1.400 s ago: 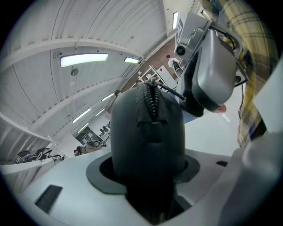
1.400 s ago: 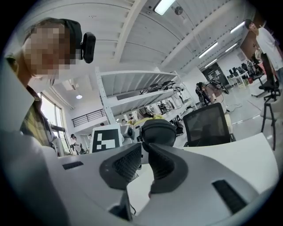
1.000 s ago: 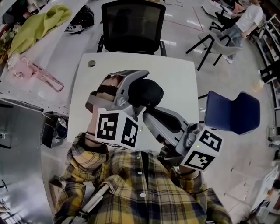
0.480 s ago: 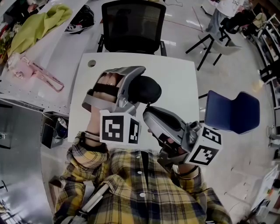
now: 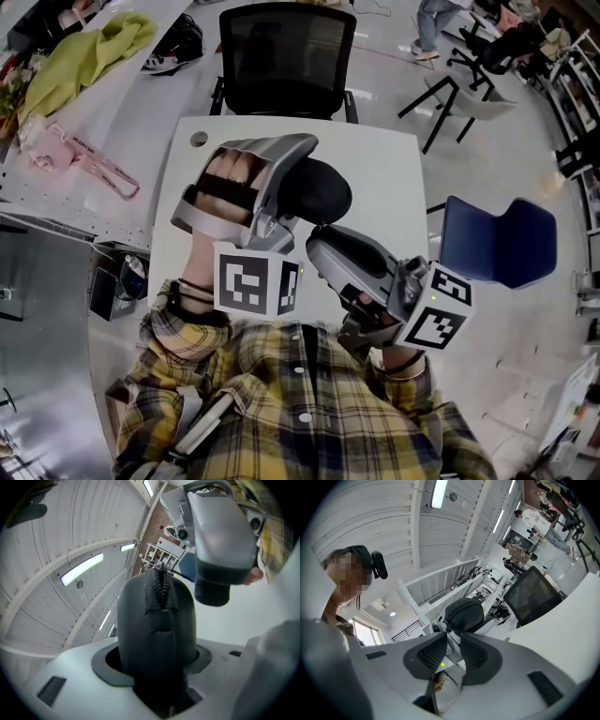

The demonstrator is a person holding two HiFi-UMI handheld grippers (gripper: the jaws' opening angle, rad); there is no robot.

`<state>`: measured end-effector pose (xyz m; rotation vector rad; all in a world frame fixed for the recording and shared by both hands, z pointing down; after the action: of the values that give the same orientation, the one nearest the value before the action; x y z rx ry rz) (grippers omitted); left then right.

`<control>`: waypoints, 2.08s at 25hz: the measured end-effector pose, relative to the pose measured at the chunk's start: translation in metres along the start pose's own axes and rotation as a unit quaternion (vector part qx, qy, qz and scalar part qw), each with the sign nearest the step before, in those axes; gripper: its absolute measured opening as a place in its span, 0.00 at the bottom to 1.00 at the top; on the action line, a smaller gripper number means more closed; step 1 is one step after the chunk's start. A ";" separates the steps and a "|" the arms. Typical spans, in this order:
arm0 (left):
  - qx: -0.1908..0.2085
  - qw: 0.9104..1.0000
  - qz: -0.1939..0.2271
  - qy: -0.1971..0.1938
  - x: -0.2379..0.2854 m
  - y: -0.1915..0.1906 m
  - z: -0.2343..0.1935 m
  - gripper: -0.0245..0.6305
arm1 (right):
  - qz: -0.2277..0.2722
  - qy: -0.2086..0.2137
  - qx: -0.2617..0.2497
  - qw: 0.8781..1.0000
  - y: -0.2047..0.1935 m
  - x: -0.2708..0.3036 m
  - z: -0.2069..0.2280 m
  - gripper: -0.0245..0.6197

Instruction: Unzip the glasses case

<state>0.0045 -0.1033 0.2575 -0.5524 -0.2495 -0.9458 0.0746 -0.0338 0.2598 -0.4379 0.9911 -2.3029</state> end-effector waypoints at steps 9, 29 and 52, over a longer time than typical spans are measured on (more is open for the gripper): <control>0.004 1.000 -0.001 -0.006 -0.001 -0.001 0.001 0.42 | 0.018 0.029 0.001 0.999 0.005 -0.003 -0.011 0.14; 0.017 1.000 -0.006 -0.014 -0.004 -0.005 0.012 0.42 | -0.017 -0.077 -0.102 0.992 -0.002 -0.007 -0.024 0.04; -0.006 0.995 0.072 -0.066 -0.014 0.016 0.034 0.42 | -0.034 -0.127 -0.166 0.977 0.011 -0.048 -0.015 0.04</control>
<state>0.0109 -0.0676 0.2744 -0.6367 -0.3188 -0.7717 0.1085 -0.0011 0.2384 -0.8902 1.2478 -2.0738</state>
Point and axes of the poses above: the fingertips, and each gripper's own axes: x forward along the fingers, z to its right, y out of its top, the point moved 6 cm from there along -x, backward along the fingers, and after that the axes turned 12 degrees about -y, right-handed, at the moved point
